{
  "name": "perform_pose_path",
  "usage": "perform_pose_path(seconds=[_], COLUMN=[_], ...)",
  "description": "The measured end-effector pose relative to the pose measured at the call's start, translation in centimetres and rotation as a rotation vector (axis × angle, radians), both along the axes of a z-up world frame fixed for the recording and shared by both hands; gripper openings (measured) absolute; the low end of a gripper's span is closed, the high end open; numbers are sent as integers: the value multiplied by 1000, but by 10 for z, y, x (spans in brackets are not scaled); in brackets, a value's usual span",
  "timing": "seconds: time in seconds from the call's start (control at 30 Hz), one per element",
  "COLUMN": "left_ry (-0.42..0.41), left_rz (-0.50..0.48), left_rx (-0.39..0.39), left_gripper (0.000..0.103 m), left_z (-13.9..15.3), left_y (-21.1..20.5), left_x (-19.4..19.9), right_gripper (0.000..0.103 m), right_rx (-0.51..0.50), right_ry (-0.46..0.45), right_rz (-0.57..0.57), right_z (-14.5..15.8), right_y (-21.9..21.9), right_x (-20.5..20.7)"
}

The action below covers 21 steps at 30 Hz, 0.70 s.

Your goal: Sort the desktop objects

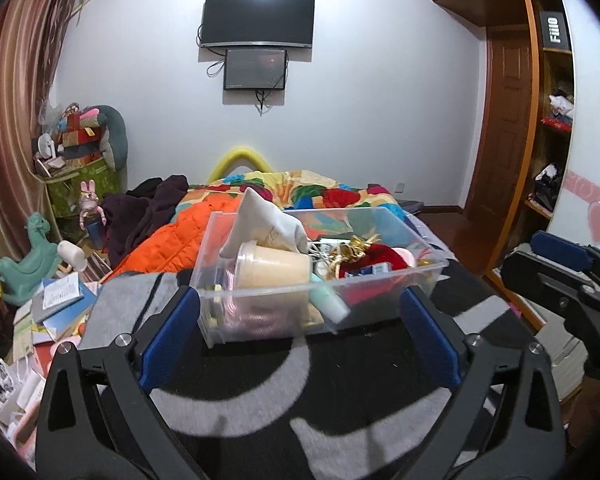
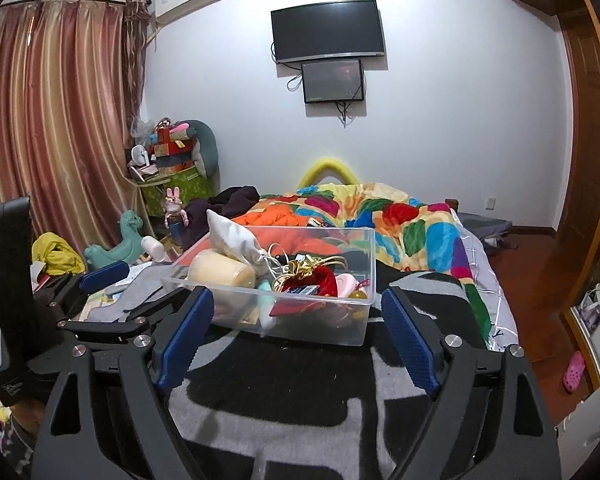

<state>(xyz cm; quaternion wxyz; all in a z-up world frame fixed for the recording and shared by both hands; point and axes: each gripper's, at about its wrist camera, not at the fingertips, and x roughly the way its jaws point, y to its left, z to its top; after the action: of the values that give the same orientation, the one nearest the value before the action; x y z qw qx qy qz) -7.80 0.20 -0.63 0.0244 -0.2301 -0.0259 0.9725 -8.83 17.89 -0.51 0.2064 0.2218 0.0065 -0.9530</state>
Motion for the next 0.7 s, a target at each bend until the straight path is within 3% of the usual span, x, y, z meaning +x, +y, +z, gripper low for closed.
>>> perform_pose_path(seconds=[0.7], left_ry=[-9], left_rz=[20], left_rx=[49], left_gripper=[102], left_z=[-18], left_y=[6], left_x=[56], right_gripper=[87], right_rx=[56], right_ry=[1], right_rz=[-16], right_z=[-23], right_y=[11], right_x=[36])
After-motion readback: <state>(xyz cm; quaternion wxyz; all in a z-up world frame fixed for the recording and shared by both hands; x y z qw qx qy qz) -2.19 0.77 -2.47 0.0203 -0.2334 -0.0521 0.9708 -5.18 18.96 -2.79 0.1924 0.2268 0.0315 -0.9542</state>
